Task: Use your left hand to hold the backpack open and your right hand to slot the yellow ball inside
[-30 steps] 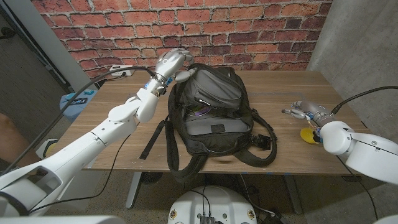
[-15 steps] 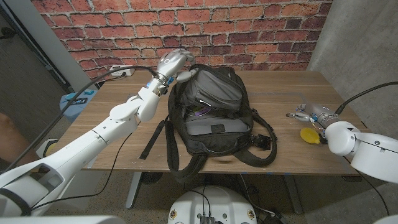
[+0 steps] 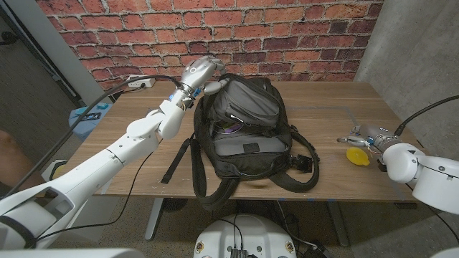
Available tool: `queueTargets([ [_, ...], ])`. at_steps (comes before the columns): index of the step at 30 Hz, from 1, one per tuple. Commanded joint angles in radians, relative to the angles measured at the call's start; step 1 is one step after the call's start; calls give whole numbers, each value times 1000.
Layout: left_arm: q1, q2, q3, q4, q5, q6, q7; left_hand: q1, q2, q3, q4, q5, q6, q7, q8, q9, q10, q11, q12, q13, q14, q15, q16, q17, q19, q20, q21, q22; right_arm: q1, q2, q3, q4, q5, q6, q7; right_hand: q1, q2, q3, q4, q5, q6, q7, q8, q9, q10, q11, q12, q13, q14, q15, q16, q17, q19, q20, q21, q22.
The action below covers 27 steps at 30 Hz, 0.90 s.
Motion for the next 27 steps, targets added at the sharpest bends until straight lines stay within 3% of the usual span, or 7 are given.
queueTargets([
  [1, -3, 2, 4, -6, 4, -4, -6, 13, 0, 1, 1, 9, -2, 0, 6, 4, 19, -22, 3, 6, 8, -2, -6, 4, 5, -1, 9, 3, -80, 32, 68, 21, -65, 0, 78, 5, -11, 3, -4, 0, 10, 1, 2, 2, 8, 3, 2, 3, 7, -1, -1, 3, 9, 2, 6, 2],
  [27, 2, 3, 1, -14, 2, 1, -20, 13, 0, -1, 3, 14, -5, 0, 11, 2, 19, -20, 0, 7, 8, -2, -12, 11, 1, -2, 15, 2, 7, -13, -5, 92, -87, -3, 196, 57, -51, 4, -13, 9, 14, -3, 4, 3, 22, -9, 7, 11, 7, -5, -8, 0, 9, 2, 1, 2],
])
